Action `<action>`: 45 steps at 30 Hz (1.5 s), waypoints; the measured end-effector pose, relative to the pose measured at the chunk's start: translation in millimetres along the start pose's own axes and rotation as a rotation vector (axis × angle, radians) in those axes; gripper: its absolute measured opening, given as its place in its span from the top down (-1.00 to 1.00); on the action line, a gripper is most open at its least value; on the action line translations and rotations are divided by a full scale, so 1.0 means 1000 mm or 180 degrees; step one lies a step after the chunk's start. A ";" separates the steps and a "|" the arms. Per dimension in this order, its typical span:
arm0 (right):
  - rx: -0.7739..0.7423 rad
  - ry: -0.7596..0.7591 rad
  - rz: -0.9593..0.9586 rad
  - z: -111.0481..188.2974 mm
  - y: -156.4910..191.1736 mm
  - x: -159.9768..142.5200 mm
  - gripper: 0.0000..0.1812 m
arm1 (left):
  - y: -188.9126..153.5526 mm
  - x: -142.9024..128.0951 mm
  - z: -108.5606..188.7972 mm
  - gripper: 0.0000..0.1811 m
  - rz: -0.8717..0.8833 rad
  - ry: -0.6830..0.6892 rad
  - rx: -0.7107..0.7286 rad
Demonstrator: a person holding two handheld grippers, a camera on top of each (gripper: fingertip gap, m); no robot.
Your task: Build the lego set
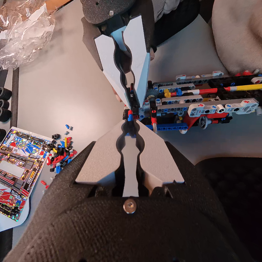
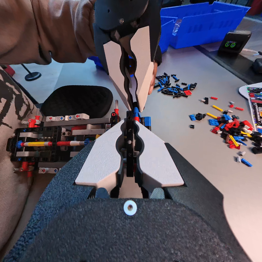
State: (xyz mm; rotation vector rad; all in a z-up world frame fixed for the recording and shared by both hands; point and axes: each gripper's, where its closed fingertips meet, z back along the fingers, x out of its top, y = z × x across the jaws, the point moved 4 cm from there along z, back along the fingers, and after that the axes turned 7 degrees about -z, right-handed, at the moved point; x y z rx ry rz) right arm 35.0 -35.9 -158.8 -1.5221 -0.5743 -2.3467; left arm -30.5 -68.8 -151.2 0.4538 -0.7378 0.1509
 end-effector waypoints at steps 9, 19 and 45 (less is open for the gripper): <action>0.0029 0.0198 -0.0441 0.002 0.001 -0.003 0.88 | -0.003 -0.001 -0.004 0.94 0.0100 -0.0150 0.0018; 0.0004 0.0331 -0.0550 -0.005 0.006 -0.010 0.93 | -0.013 -0.008 -0.010 0.95 0.0287 -0.0227 -0.0067; -0.0117 0.0100 -0.0318 0.007 0.001 -0.007 0.90 | -0.004 -0.025 0.017 0.63 0.0944 -0.0445 0.0173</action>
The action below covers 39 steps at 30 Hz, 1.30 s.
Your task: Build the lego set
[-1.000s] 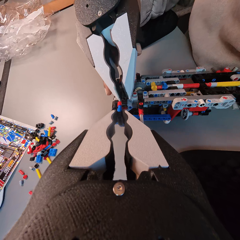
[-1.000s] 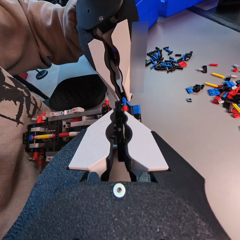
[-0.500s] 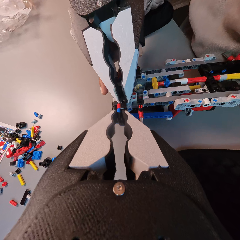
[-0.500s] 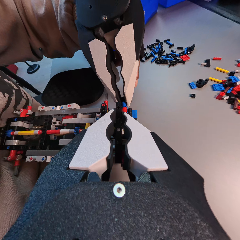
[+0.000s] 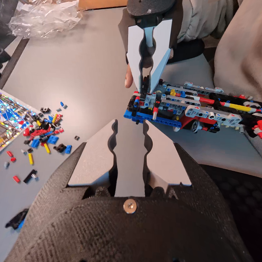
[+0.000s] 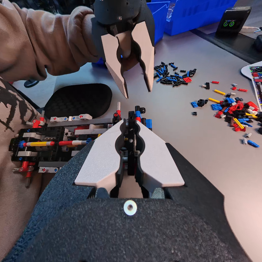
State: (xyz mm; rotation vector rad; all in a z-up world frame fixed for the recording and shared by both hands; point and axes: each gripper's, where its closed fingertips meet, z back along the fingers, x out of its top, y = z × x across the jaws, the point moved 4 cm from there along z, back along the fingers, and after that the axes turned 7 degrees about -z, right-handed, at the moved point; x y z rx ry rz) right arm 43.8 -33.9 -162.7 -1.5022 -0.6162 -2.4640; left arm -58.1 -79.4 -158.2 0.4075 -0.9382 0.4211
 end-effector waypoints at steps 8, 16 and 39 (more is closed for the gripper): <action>-0.0132 0.0229 0.0018 0.022 -0.005 -0.020 0.82 | -0.041 -0.040 -0.018 0.58 0.1167 -0.0199 -0.0326; -0.0391 0.0383 0.0134 0.039 -0.005 -0.035 0.79 | -0.020 -0.017 -0.034 0.64 0.1671 -0.0246 -0.0312; 0.1064 0.1162 -0.1998 0.031 -0.054 -0.058 0.69 | -0.055 -0.009 -0.041 0.04 0.2655 -0.0120 -0.1451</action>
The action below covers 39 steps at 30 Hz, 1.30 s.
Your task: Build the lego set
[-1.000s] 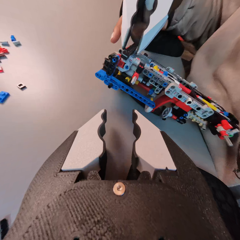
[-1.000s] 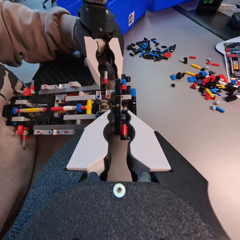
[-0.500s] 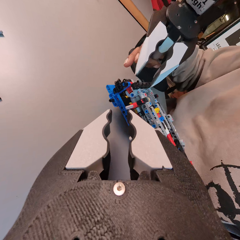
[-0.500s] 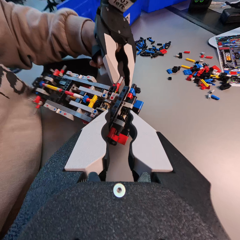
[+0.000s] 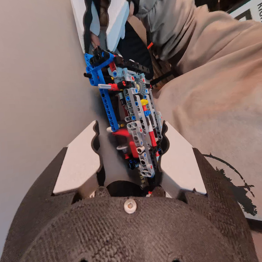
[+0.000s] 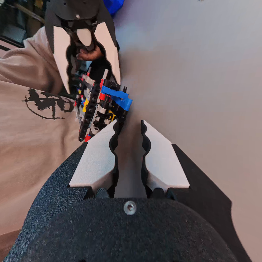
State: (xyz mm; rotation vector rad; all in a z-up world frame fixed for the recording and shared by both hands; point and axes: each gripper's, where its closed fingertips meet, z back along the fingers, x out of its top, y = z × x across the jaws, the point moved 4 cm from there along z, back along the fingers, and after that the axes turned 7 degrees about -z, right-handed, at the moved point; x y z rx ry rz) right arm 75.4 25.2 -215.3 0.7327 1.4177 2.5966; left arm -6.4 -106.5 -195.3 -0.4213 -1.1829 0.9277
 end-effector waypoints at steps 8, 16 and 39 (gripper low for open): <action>0.0675 0.0207 0.0164 -0.024 0.021 -0.001 0.89 | -0.006 -0.001 -0.019 0.31 -0.0211 0.0216 0.0032; -0.0010 -0.0943 0.2556 0.027 0.076 0.024 0.90 | -0.039 0.050 -0.002 0.22 -0.1367 0.0190 0.0896; -0.2311 -0.0956 0.4189 0.052 0.015 -0.008 0.87 | -0.037 0.066 0.001 0.17 -0.2261 0.0449 0.2213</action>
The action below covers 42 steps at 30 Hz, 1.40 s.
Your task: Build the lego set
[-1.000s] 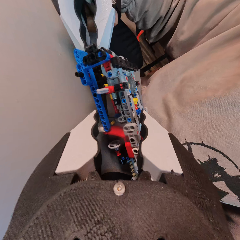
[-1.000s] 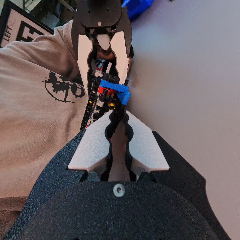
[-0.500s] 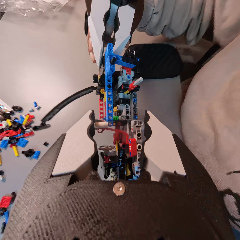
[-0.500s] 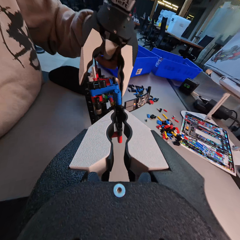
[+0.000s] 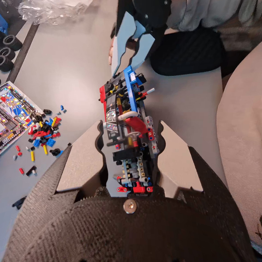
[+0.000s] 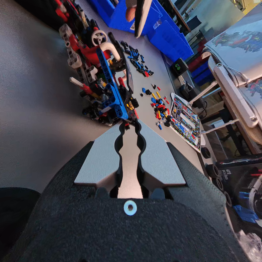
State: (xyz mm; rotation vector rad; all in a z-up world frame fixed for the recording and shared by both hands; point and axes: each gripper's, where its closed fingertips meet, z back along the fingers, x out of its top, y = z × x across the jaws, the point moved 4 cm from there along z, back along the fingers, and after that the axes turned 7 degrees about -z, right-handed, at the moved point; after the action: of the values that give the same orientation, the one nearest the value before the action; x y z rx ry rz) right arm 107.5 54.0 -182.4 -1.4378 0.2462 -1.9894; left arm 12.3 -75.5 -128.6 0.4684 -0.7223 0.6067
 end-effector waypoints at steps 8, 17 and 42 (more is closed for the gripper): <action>-0.0022 0.0546 0.0235 0.002 0.000 -0.024 0.85 | 0.010 -0.064 -0.032 -0.15 0.1179 0.0070 -0.0783; 0.0485 0.0733 -0.0718 0.040 0.023 0.001 0.73 | 0.006 -0.042 -0.032 0.07 0.1151 -0.0412 -0.1496; 0.0068 0.0682 -0.1657 0.003 0.006 -0.015 0.98 | 0.053 -0.025 -0.064 0.45 0.1118 -0.0471 -0.1261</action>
State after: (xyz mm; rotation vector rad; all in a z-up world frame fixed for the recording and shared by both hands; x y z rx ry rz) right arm 114.9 59.5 -196.3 -1.3705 -0.0697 -2.5599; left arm -7.4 -8.3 -179.4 0.0159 -1.0516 0.7394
